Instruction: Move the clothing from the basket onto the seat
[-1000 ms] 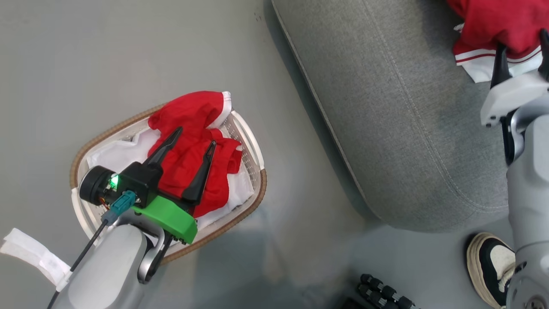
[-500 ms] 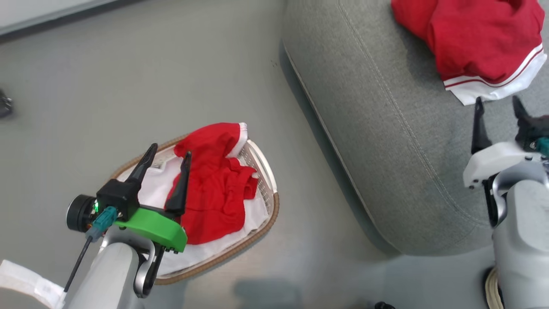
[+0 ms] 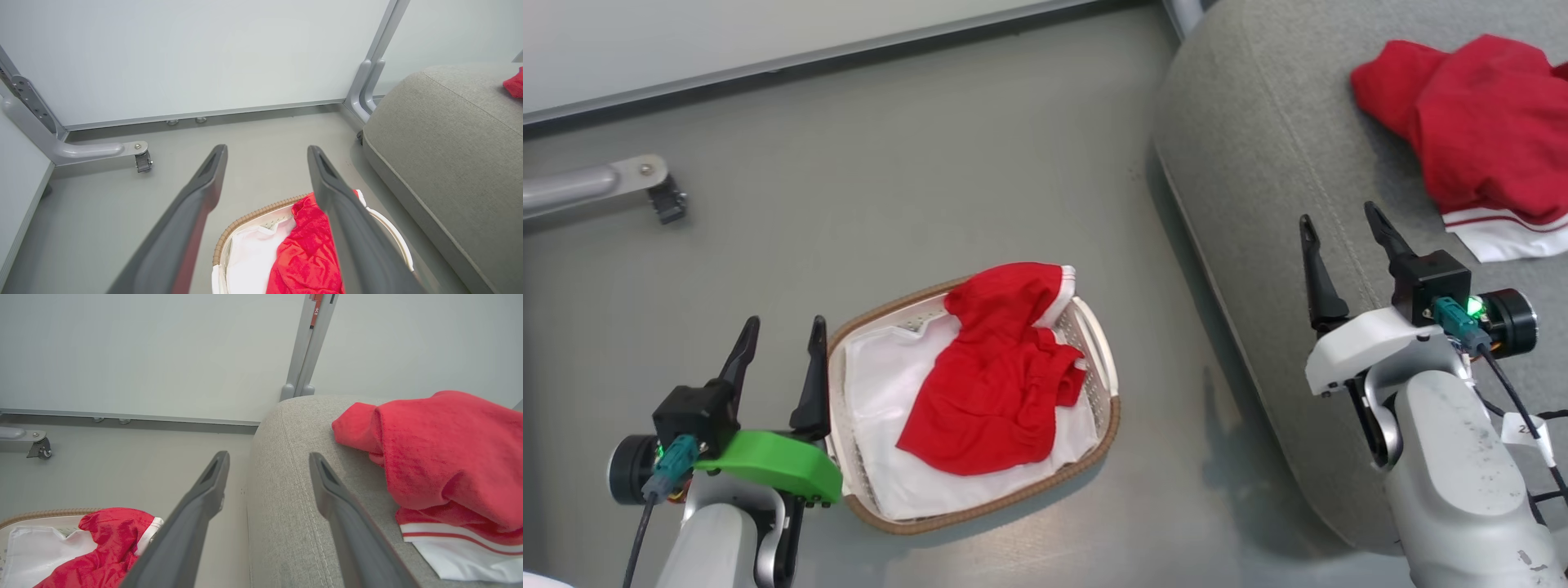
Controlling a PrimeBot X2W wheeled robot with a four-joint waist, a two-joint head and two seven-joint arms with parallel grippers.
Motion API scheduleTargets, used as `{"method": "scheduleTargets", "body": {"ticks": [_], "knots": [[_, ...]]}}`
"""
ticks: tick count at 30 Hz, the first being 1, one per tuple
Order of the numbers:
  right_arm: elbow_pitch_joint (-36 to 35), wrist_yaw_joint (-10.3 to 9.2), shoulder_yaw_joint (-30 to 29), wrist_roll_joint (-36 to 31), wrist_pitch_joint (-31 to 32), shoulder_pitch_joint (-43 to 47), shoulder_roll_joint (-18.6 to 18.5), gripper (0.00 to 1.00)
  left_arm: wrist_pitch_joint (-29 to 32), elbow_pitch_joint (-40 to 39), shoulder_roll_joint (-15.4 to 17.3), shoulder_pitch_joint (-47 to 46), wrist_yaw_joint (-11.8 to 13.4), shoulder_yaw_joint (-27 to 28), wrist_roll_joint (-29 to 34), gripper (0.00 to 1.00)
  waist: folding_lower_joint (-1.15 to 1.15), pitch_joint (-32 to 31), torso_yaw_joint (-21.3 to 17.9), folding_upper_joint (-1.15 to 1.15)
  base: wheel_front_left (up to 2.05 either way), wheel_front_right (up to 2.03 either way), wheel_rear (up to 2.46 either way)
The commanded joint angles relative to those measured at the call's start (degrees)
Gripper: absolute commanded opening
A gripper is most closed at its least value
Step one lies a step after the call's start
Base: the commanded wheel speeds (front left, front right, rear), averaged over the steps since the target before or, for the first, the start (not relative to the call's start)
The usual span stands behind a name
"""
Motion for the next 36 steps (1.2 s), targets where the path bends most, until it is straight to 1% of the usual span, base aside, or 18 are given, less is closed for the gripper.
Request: {"method": "scheduleTargets", "body": {"ticks": [1,6,9,15,19,25,32,36], "knots": [[-0.7,-0.08,0.7,0.9,-0.1,1.2,0.2,1.00,0.0,0.3,-0.5,1.2,-0.2,1.3,0.7,1.00,0.00,-2.5,3.1,0.00,0.00,0.00,0.00],[-1.3,-0.08,3.2,1.9,-0.1,2.7,0.7,1.00,0.0,0.9,-1.5,2.5,-0.2,5.4,2.1,1.00,0.00,-4.1,5.4,0.00,0.00,0.00,0.00],[-1.7,-0.08,3.3,2.4,-0.1,4.0,0.9,1.00,0.0,0.8,-2.3,3.3,-0.2,7.6,3.0,1.00,0.00,-5.0,6.5,0.00,0.00,0.00,0.00],[-3.2,-0.08,2.9,4.0,-0.1,7.6,1.1,1.00,0.0,0.7,-3.4,5.3,-0.2,10.0,4.9,1.00,0.00,-6.7,8.3,0.00,0.00,0.00,0.00],[-4.0,-0.08,2.2,4.5,-0.1,10.2,1.2,1.00,0.0,-0.1,-3.8,7.1,-0.2,10.9,5.4,1.00,0.00,-8.0,8.8,0.00,0.00,0.00,0.00],[-4.5,-0.08,2.8,6.3,-0.1,13.6,1.2,1.00,0.0,-1.4,-4.2,10.5,-0.2,11.6,6.2,1.00,0.00,-9.9,8.2,0.00,0.00,0.00,0.00],[-4.1,-0.08,3.4,7.3,-0.1,15.7,1.2,1.00,0.0,-1.7,-4.9,12.3,-0.2,10.3,5.7,1.00,0.00,-10.8,7.6,0.00,0.00,0.00,0.00],[-4.2,-0.08,3.5,7.0,-0.1,14.7,1.2,1.00,0.0,-1.9,-4.9,11.5,-0.2,9.3,5.5,1.00,0.00,-10.1,7.3,0.00,0.00,0.00,0.00]]}}
